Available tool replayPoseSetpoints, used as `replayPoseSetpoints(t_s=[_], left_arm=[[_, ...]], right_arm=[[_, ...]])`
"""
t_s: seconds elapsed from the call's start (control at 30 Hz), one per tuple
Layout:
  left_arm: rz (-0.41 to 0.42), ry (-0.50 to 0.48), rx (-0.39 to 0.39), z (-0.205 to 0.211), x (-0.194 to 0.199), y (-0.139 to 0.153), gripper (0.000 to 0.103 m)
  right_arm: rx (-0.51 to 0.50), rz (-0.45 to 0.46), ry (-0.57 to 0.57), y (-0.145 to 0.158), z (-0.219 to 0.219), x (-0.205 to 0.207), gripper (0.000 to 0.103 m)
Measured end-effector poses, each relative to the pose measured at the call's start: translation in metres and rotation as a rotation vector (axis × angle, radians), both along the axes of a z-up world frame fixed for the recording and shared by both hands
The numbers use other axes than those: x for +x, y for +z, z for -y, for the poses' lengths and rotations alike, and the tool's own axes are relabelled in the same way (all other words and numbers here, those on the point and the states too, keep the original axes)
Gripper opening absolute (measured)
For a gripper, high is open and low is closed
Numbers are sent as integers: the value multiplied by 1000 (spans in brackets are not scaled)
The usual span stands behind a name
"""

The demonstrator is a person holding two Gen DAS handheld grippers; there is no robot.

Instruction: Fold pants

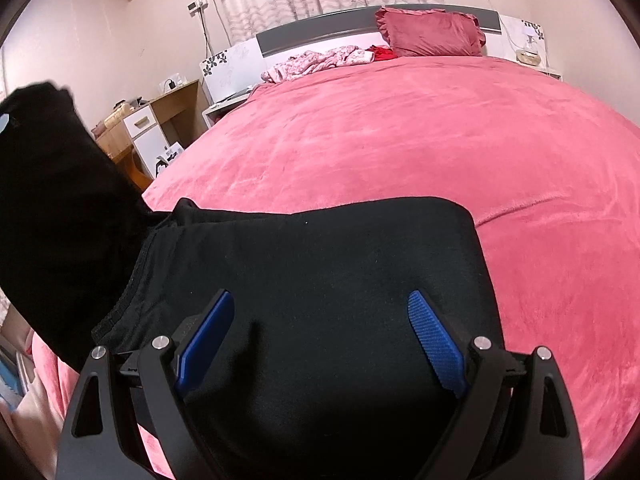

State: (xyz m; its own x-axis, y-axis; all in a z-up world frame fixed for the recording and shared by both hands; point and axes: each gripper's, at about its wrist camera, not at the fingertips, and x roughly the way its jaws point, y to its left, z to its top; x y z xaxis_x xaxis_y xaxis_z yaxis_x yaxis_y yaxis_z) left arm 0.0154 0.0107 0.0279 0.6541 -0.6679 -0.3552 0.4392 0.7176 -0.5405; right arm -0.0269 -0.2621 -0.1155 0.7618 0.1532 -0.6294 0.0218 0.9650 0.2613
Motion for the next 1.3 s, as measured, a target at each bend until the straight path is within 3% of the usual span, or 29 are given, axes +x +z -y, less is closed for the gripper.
replayPoseSetpoints(t_s=[0.43,0.73,0.8,0.83,0.87,0.93,1.1,1.3], left_arm=[[-59,-251,115,83,-16,-39,15],[-168,-376,175,125,-6,-78,16],[-201,-384,151,122,-6,-83,39],[-213,-392,116,119,-6,-82,47],[-221,-397,74,113,-7,-81,62],[-215,-397,23,105,-10,-76,67],[-177,-357,3,86,-10,-64,67],[-173,-93,4,27,8,-61,71]], right_arm=[[31,1,7,-1,7,-3,90],[6,1,18,-3,5,-2,91],[-14,-1,26,-4,2,-2,91],[-28,-2,29,-4,1,-1,91],[-42,-5,31,-4,-1,-1,91],[-64,-13,37,-6,-4,0,91],[-123,-26,49,-7,-10,1,91],[-252,-63,44,-1,-16,-3,92]])
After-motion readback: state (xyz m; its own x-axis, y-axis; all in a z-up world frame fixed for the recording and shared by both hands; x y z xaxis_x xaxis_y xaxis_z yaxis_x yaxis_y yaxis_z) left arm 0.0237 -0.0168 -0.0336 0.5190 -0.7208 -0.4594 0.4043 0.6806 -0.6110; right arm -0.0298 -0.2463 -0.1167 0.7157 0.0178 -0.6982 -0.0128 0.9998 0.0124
